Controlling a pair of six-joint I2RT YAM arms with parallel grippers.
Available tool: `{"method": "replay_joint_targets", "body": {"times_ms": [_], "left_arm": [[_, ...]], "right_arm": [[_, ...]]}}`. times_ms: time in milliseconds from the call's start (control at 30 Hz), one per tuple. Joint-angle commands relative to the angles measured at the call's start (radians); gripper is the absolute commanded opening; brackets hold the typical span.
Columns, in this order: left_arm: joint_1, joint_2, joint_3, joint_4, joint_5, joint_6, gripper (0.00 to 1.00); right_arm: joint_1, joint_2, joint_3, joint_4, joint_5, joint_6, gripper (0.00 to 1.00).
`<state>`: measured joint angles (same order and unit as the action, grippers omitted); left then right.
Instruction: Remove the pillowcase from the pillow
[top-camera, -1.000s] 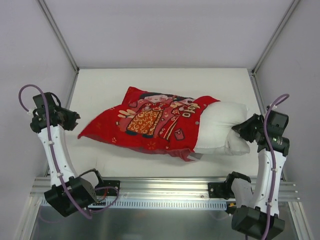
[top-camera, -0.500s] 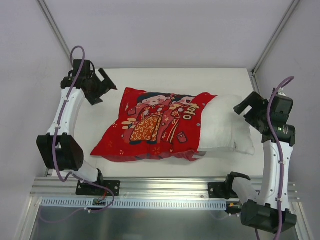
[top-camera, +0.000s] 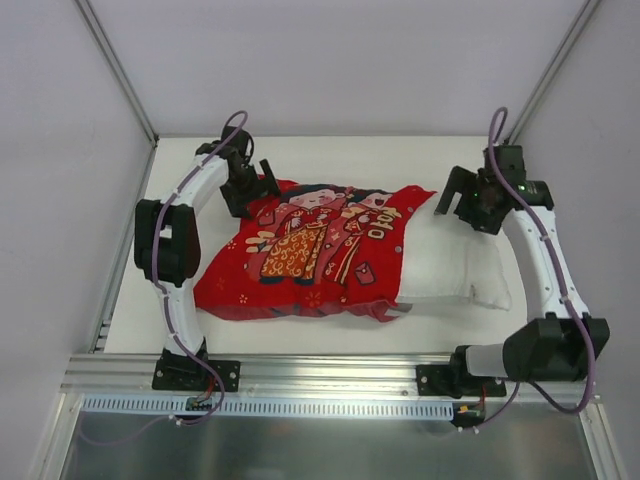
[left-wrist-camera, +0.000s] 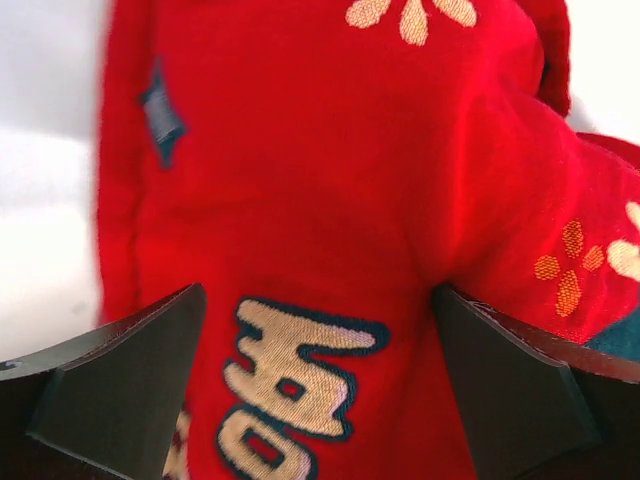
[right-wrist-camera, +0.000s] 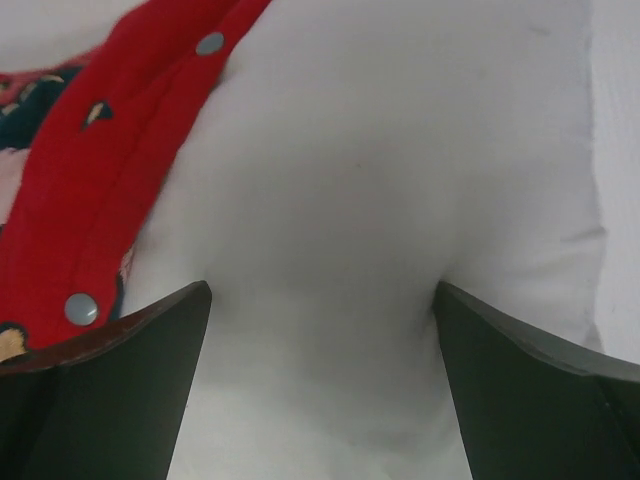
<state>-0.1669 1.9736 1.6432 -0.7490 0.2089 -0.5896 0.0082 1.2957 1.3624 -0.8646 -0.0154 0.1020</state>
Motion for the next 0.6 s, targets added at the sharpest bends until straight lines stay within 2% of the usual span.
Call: {"method": "replay_joint_targets", "body": {"times_ms": [0, 67, 100, 133, 200, 233, 267, 433, 567], "left_arm": [[-0.080, 0.068, 0.067, -0.015, 0.058, -0.015, 0.97], [-0.106, 0.086, 0.075, -0.015, 0.072, -0.019, 0.77], [-0.111, 0.090, 0.067, -0.015, 0.073, -0.019, 0.65], [-0.112, 0.088, 0.060, -0.015, 0.072, -0.019, 0.39], [-0.111, 0.068, 0.041, -0.015, 0.047, -0.016, 0.10], [-0.103, 0.058, 0.034, -0.016, 0.028, -0.016, 0.00], [-0.095, 0.026, 0.026, -0.015, 0.024, -0.018, 0.00], [-0.019, -0.134, -0.043, -0.013, -0.048, -0.045, 0.00], [0.154, -0.342, -0.130, -0.012, -0.046, -0.105, 0.00]], "right_arm": [[0.039, 0.092, -0.009, -0.001, -0.034, -0.024, 0.96], [0.041, 0.158, -0.042, 0.024, -0.075, -0.027, 0.99], [0.042, 0.169, -0.054, 0.038, -0.087, -0.028, 0.92], [0.044, 0.174, -0.066, 0.048, -0.107, -0.030, 0.76], [0.042, 0.140, -0.106, 0.090, -0.110, -0.024, 0.52], [0.042, 0.120, -0.115, 0.102, -0.104, -0.016, 0.16], [0.038, 0.073, -0.127, 0.127, -0.097, -0.010, 0.01], [-0.002, -0.116, -0.178, 0.231, -0.121, -0.002, 0.01], [-0.098, -0.265, -0.247, 0.320, -0.146, 0.033, 0.01]]}}
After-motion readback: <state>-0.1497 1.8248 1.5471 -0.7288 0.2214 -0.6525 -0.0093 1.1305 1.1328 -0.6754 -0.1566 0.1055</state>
